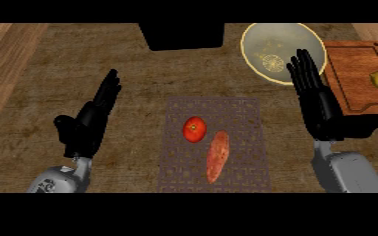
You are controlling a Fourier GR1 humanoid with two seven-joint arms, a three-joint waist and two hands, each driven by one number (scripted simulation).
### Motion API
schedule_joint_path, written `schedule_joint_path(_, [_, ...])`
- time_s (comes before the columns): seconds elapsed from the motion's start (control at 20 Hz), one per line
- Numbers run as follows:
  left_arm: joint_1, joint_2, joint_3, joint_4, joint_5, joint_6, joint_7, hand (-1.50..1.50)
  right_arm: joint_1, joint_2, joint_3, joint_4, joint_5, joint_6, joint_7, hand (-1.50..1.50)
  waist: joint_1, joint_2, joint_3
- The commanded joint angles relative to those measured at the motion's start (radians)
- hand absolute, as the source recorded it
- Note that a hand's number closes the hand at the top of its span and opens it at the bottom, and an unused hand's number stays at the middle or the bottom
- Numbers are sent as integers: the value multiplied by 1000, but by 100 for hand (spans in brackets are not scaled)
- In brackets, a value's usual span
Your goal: Pick the sweet potato from the placemat and place it in the bowl
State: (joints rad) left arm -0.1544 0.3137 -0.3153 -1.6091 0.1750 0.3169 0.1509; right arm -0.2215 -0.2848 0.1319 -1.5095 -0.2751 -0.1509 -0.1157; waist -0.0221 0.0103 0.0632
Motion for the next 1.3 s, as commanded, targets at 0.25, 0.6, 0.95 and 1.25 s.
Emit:
schedule_joint_path(0.25, [-4,164,205,60,-36,36,-27,0,-2,-106,70,-291,261,-152,61,150,-1,-28,-69])
schedule_joint_path(0.6, [68,164,224,43,-2,33,-21,0,376,-118,187,-198,631,-451,327,-150,-52,-38,-76])
schedule_joint_path(0.95, [96,154,228,46,5,2,-72,0,664,-74,412,-453,1036,-551,573,-150,-33,-22,-73])
schedule_joint_path(1.25, [19,166,250,76,27,-53,-57,0,631,4,441,-738,1360,-294,923,-150,7,-9,-68])
